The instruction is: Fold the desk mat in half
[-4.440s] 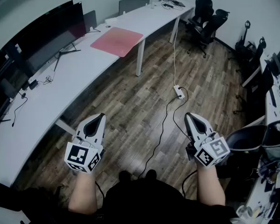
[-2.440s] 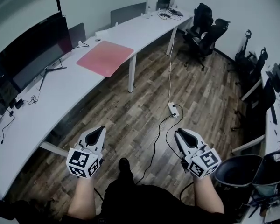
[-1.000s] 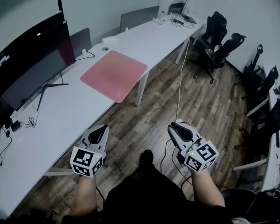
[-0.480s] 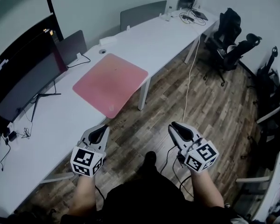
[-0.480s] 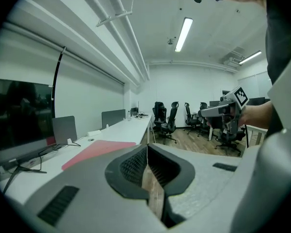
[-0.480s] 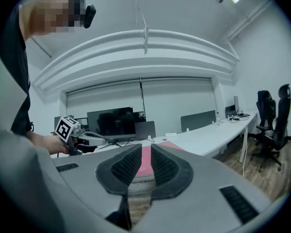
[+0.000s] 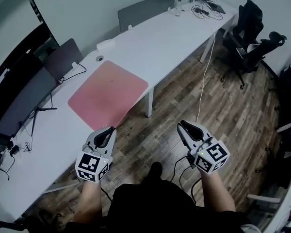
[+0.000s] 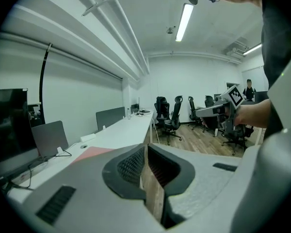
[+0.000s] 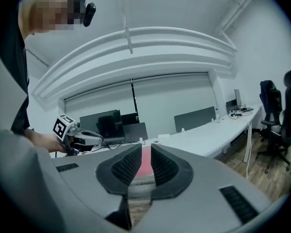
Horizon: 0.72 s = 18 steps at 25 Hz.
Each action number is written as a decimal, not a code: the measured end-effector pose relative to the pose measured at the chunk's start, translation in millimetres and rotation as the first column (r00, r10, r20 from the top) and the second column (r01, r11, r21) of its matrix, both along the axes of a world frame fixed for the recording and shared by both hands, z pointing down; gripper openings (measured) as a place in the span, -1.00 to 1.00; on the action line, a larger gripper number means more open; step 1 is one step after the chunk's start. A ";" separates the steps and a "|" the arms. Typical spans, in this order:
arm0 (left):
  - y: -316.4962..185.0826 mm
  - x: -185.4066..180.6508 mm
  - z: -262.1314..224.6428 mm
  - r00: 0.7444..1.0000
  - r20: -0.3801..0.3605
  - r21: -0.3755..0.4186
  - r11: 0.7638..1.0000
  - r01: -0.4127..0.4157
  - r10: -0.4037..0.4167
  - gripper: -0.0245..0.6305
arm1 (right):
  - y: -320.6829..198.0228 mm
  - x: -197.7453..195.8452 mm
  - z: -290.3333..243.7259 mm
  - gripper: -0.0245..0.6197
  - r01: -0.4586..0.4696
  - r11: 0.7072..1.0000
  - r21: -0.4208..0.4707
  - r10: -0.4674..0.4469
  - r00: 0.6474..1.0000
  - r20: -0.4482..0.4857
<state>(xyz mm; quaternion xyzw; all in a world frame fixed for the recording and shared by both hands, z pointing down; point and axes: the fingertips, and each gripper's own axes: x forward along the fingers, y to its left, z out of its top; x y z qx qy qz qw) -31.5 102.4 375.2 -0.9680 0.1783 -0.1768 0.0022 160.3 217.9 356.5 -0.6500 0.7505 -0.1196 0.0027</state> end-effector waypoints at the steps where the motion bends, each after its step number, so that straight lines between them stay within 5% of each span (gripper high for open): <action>1: -3.1 5.5 0.7 1.000 0.006 0.000 1.000 0.007 -0.007 -0.91 | -4.1 5.1 2.0 -0.75 0.008 1.000 -0.003 -0.008 1.000 0.008; 10: -33.4 13.0 18.4 0.996 0.046 -0.034 0.997 0.072 -0.070 -0.83 | -48.9 15.5 17.6 -0.75 0.086 0.996 -0.028 -0.085 0.996 0.036; 18: -71.7 -4.5 50.5 0.994 0.052 -0.106 0.989 0.100 -0.095 -0.64 | -124.6 -13.9 34.0 -0.75 0.188 0.978 -0.091 -0.187 0.982 0.015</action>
